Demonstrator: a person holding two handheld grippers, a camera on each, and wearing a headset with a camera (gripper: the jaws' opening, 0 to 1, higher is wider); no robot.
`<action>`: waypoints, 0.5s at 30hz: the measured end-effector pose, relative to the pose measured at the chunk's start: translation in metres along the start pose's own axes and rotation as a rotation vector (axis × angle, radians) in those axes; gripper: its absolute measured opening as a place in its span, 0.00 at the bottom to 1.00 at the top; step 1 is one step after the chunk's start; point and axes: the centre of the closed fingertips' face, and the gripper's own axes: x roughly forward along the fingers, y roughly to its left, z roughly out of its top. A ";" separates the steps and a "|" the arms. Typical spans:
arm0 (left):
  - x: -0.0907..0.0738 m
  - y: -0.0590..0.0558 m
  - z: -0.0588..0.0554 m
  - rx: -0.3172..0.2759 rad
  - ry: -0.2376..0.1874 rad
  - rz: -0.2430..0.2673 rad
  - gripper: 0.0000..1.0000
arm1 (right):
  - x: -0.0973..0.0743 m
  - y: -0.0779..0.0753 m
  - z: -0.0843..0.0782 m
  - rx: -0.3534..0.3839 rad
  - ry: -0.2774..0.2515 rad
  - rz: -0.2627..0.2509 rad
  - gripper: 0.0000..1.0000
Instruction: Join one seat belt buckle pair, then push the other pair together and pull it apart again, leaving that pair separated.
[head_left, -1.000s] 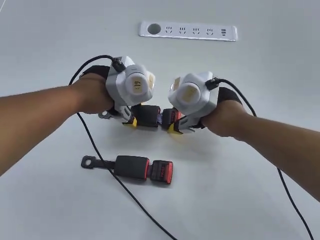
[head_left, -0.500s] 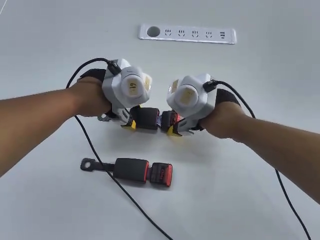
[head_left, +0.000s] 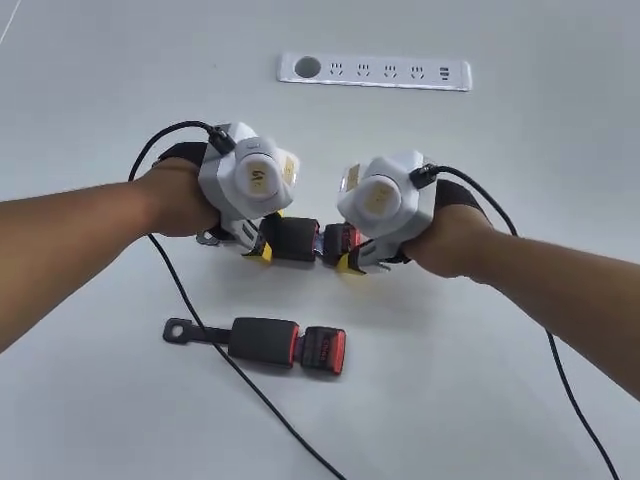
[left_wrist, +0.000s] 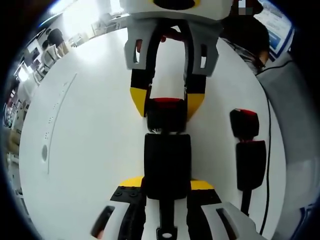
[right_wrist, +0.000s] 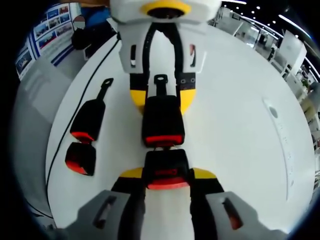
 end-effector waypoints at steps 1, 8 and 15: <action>0.000 0.000 0.000 0.002 -0.002 0.000 0.31 | 0.000 0.000 0.000 -0.001 -0.002 0.000 0.33; 0.000 0.000 -0.001 0.022 0.004 -0.004 0.31 | -0.006 0.001 -0.009 0.002 -0.008 -0.003 0.33; 0.001 0.001 -0.001 0.017 0.011 -0.004 0.31 | -0.008 0.000 -0.013 0.003 -0.019 -0.007 0.33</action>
